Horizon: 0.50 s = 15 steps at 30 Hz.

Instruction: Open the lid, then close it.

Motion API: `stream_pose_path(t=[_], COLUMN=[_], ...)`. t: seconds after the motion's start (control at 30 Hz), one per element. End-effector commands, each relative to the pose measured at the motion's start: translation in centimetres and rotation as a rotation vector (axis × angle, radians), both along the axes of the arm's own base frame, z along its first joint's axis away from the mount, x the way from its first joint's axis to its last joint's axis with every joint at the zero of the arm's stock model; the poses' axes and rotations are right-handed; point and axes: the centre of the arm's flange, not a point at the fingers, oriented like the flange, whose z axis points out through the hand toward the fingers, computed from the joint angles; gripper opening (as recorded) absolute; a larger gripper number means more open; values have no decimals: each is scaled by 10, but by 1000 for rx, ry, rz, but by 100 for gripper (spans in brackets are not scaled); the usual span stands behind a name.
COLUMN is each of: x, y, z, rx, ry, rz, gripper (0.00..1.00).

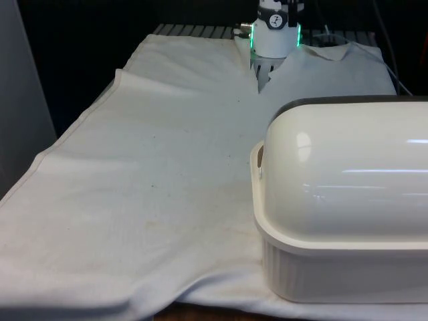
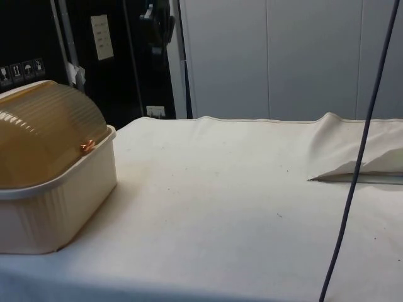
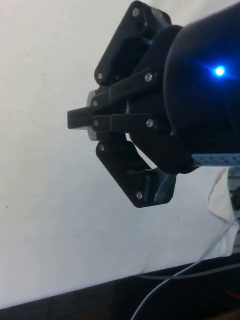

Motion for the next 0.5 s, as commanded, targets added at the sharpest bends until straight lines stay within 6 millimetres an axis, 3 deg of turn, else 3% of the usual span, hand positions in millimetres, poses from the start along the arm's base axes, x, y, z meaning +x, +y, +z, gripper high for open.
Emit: stream_pose_path(t=[0.0,0.47], x=[-2,-13], y=[3,16], z=[1,-7], rx=[11,42], ry=[-22,-104], rz=[2,9], gripper=[0,0])
